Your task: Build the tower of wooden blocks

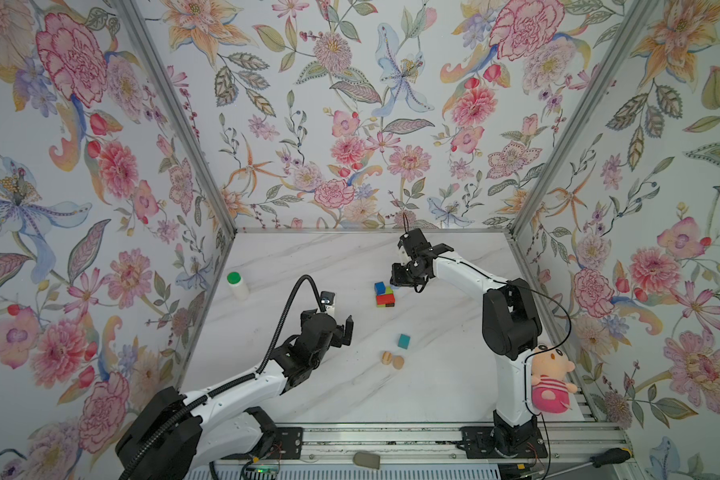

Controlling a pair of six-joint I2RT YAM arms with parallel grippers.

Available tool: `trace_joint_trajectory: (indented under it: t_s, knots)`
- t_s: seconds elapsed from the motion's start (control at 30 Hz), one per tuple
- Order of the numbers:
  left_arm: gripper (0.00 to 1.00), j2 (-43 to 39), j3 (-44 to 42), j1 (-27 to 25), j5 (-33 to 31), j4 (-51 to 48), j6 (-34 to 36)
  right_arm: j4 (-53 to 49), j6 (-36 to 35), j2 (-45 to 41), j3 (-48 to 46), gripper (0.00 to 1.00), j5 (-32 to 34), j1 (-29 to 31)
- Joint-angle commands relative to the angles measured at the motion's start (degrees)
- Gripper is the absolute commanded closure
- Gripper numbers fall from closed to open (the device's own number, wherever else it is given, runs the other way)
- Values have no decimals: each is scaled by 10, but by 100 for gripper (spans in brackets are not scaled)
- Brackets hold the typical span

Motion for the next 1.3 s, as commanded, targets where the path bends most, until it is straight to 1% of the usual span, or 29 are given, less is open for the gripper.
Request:
trace_joint_trajectory:
  t_s: [0.0,0.77,1.27]
  knots:
    - [1,-10,-5,10,2,4,5,-15,-8,21,19,70,-7,6]
    - [1,-21,-16,19,3,3,0,-24,-8,42,40,67,-9,11]
    - [1,-27,-22,22,5,1,-3,-24,-5,46,42,61,-11,12]
